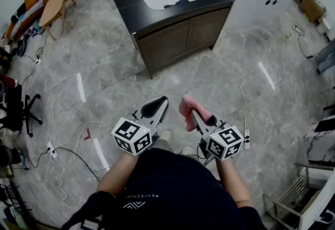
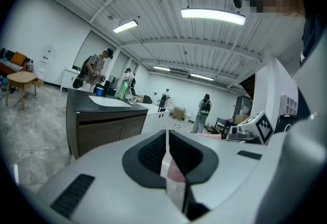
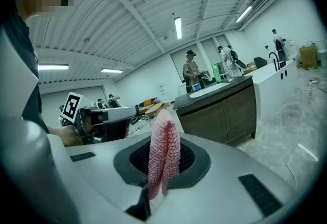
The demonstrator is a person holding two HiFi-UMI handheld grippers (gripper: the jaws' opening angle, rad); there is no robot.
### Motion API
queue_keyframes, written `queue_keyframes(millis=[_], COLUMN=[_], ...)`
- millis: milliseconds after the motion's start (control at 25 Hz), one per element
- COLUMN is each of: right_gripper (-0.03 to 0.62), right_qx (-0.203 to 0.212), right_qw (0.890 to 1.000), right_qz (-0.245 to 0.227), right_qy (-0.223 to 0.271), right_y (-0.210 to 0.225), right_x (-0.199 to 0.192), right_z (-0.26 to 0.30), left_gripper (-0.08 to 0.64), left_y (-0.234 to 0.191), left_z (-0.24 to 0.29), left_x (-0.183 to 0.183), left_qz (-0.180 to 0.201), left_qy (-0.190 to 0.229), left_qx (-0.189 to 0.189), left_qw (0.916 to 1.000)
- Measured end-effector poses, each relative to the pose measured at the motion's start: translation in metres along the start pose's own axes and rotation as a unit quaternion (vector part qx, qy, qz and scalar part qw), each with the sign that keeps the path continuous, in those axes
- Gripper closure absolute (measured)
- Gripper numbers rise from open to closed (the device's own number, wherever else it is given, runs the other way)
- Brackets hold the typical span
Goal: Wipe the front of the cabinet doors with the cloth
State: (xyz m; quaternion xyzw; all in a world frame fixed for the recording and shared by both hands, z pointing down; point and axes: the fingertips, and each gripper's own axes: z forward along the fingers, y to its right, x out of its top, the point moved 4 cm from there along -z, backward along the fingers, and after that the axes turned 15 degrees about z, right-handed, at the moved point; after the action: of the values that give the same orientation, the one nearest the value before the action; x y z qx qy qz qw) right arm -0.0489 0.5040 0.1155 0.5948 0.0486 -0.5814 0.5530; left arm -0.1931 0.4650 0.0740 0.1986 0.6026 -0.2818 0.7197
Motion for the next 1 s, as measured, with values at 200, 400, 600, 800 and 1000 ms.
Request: queue_keyframes(millis=[200,400,600,800,1000], right_gripper=[0.548,0.549,0.549,0.549,0.549], right_qx=[-0.002,0.010,0.013,0.012,0.010], right_qw=[1.000,1.000,0.999,0.999,0.999], right_qz=[0.003,0.026,0.030,0.033,0.039], right_qy=[0.001,0.012,0.014,0.009,0.004], right_y=[0.003,0.004,0.004,0.004,0.006], right_x=[0.001,0.002,0.004,0.007,0.007], right_z=[0.002,0.004,0.008,0.019,0.038], left_gripper=[0.537,0.537,0.537,0.537,0.537], left_y=[-0.003,-0.007,-0.011,-0.024,-0.044], left_z=[0.003,0.003,0.003,0.004,0.005], left_x=[-0.001,-0.003,-0.004,-0.006,-0.011], left_qz=[-0.004,-0.006,-0.009,-0.014,-0.023], left_qy=[-0.003,-0.004,-0.004,-0.007,-0.012], left_qx=[0.003,0.007,0.007,0.010,0.011], left_qw=[1.0000,1.0000,0.9999,0.9998,0.9996])
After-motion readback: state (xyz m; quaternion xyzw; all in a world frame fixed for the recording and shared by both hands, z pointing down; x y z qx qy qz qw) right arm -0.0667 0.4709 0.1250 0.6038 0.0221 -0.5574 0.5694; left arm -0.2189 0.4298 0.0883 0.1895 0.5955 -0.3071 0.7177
